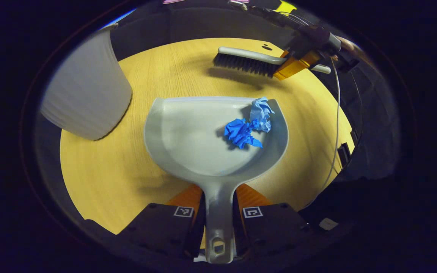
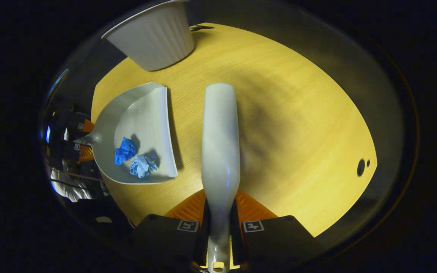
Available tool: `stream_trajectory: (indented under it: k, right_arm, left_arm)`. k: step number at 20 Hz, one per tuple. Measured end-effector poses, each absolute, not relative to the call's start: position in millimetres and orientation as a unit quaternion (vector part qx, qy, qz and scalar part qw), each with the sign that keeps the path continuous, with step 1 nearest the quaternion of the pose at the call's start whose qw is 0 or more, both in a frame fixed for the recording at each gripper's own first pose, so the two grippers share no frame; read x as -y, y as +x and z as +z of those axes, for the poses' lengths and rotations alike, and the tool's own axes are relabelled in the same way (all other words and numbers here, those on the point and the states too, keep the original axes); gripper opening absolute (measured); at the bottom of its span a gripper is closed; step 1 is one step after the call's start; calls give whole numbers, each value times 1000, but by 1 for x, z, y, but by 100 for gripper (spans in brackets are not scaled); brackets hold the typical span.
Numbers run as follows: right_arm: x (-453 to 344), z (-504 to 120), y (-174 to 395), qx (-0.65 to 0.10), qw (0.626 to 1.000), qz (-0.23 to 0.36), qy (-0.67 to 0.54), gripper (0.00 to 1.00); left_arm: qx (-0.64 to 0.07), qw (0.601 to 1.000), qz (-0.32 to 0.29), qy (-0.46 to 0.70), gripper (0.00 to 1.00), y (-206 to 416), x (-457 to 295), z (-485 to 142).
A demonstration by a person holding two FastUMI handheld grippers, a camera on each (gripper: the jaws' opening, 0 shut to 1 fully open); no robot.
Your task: Pick up the small broom and dustpan from the desktop, sweep the trash into the dustpan with the broom, and then empty the trash into the garbage bin.
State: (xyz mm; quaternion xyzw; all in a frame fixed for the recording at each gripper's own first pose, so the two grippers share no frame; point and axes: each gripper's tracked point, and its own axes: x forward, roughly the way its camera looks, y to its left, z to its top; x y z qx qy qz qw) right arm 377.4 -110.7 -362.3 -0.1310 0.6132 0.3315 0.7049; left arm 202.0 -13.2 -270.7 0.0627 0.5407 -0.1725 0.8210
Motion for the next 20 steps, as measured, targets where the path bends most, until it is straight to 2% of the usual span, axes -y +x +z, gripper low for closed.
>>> stream_trajectory:
  k: [2,5,7,8,11,13,14,15,20]
  right_arm:
    - [115,-383,377,-607,721,316,-109,28]
    - [125,-415,365,-594,742,300,-84,28]
    - [126,-434,355,-596,745,295,-43,31]
    - [132,-438,354,-598,745,294,-30,28]
    - [130,-446,355,-596,749,287,-39,28]
    - [125,-438,351,-596,750,283,-34,28]
    - [124,-435,352,-591,755,283,-26,24]
    - [125,-435,351,-587,759,283,-18,28]
    - [130,-449,343,-577,766,282,35,28]
  left_arm:
    - [-518,833,-180,74,30,207,1,-257]
    - [-456,872,-174,48,29,213,-4,-231]
    - [-430,887,-167,21,31,214,-9,-205]
    - [-422,892,-162,18,31,213,-14,-192]
    - [-390,908,-148,43,31,211,-25,-166]
    - [-377,915,-135,50,31,212,-22,-169]
    - [-377,917,-126,45,30,212,-22,-170]
    - [-381,917,-115,38,31,212,-22,-170]
    - [-367,928,-52,-19,30,238,-48,-142]
